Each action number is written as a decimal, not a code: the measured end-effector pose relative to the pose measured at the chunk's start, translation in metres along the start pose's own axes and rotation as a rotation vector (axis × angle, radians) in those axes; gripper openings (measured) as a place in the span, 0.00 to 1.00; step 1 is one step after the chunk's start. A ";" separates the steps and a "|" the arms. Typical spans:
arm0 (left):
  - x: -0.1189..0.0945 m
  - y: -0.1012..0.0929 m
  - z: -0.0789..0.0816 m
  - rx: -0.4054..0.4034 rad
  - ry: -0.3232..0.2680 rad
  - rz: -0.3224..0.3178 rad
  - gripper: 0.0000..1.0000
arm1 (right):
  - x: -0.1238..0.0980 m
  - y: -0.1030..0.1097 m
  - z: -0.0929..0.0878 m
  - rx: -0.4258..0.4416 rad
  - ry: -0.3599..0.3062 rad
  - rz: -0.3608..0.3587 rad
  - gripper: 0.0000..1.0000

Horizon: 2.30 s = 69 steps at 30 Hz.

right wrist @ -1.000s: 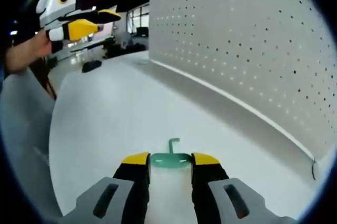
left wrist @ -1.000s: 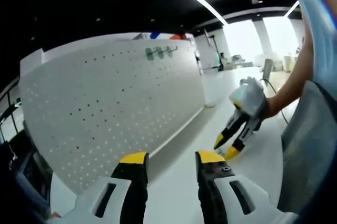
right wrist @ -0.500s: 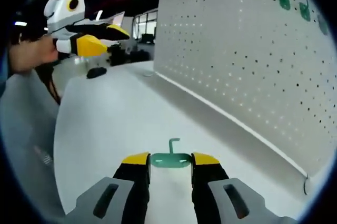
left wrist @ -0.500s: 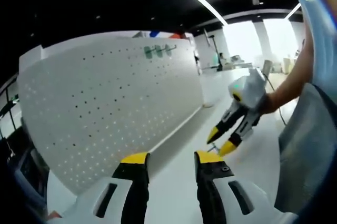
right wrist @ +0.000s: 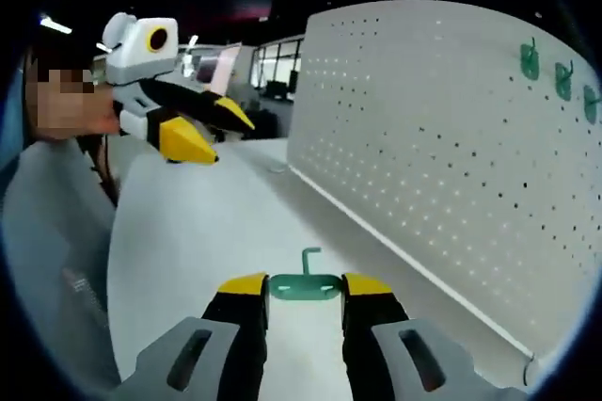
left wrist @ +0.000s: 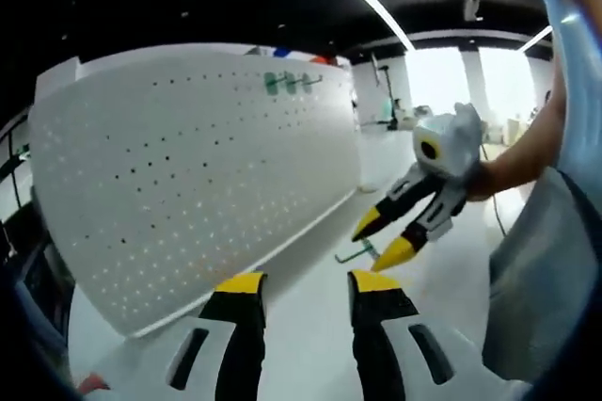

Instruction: Insert the hook assembly into the mounting plate slot until the hook locks in place.

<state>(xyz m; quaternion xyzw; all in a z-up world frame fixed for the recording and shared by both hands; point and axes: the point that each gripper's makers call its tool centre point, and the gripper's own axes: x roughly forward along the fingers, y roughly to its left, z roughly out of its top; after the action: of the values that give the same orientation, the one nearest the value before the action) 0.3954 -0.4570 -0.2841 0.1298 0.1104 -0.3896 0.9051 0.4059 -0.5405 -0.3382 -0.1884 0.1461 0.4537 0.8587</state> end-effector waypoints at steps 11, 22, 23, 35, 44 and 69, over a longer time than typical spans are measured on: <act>0.000 -0.009 0.002 -0.039 0.018 -0.098 0.34 | -0.003 0.011 0.020 -0.070 -0.046 0.041 0.29; -0.002 -0.010 -0.002 -0.143 0.054 -0.218 0.33 | -0.007 0.024 0.036 -0.160 -0.078 0.097 0.29; -0.001 -0.010 -0.002 -0.150 0.057 -0.224 0.32 | -0.007 0.025 0.037 -0.168 -0.080 0.100 0.29; 0.013 -0.022 -0.004 -0.332 0.093 -0.342 0.29 | -0.005 0.039 0.043 -0.229 -0.099 0.136 0.29; 0.020 -0.028 -0.011 -0.394 0.139 -0.376 0.22 | -0.006 0.045 0.044 -0.249 -0.107 0.156 0.29; 0.019 -0.031 -0.006 -0.588 0.116 -0.443 0.06 | -0.005 0.052 0.049 -0.353 -0.134 0.169 0.29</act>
<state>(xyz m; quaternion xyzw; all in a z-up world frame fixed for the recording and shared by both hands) 0.3848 -0.4889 -0.3002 -0.1410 0.2942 -0.5196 0.7897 0.3637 -0.4951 -0.3026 -0.2923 0.0220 0.5541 0.7791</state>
